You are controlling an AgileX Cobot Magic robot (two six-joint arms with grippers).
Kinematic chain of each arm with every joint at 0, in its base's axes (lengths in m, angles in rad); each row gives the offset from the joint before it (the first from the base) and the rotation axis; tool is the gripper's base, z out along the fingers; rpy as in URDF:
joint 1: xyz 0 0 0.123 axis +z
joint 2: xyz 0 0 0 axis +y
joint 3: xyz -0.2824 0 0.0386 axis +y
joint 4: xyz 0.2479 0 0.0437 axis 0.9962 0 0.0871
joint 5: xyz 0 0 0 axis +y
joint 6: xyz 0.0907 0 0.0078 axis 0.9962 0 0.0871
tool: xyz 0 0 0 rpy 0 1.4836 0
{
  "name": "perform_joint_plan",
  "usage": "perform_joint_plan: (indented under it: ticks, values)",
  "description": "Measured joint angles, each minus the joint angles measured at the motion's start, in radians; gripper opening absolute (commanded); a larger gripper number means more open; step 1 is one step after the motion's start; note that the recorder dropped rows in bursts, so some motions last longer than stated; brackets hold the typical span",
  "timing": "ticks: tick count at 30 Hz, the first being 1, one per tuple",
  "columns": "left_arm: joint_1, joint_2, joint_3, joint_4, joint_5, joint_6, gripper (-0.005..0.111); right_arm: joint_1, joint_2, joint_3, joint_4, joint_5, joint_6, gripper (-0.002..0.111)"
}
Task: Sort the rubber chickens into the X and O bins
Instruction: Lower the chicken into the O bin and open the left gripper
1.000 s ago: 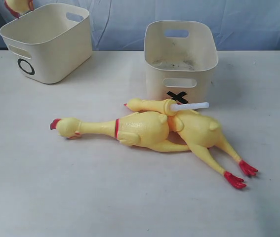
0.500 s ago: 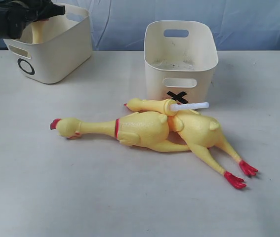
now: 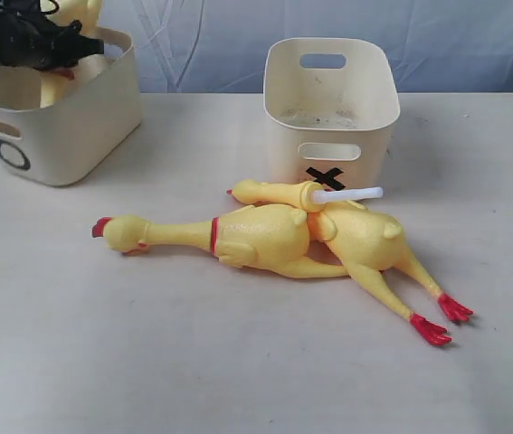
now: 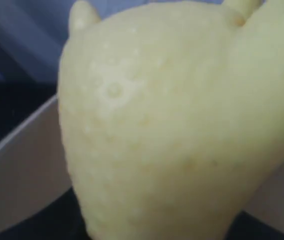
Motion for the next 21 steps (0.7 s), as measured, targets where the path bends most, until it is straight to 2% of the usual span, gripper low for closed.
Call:
perform_joint_plan:
  ticks: [4, 8, 12, 15, 17, 21]
  values:
    - [0.012, 0.021, -0.021, -0.123, 0.109, -0.077, 0.0, 0.0, 0.0, 0.0, 0.0, 0.0, 0.0, -0.001]
    - [-0.01, 0.038, -0.03, -0.381, 0.126, 0.011, 0.0, 0.0, 0.0, 0.0, 0.0, 0.0, 0.0, -0.001]
    - [-0.107, 0.049, -0.032, -0.645, 0.142, 0.155, 0.0, 0.0, 0.0, 0.0, 0.0, 0.0, 0.0, -0.001]
    - [-0.2, 0.053, -0.038, -0.719, 0.17, 0.168, 0.0, 0.0, 0.0, 0.0, 0.0, 0.0, 0.0, -0.001]
    - [-0.239, 0.053, -0.04, -0.741, 0.19, 0.176, 0.0, 0.0, 0.0, 0.0, 0.0, 0.0, 0.0, -0.001]
    - [-0.258, 0.045, -0.04, -0.737, 0.239, 0.178, 0.0, 0.0, 0.0, 0.0, 0.0, 0.0, 0.0, -0.001]
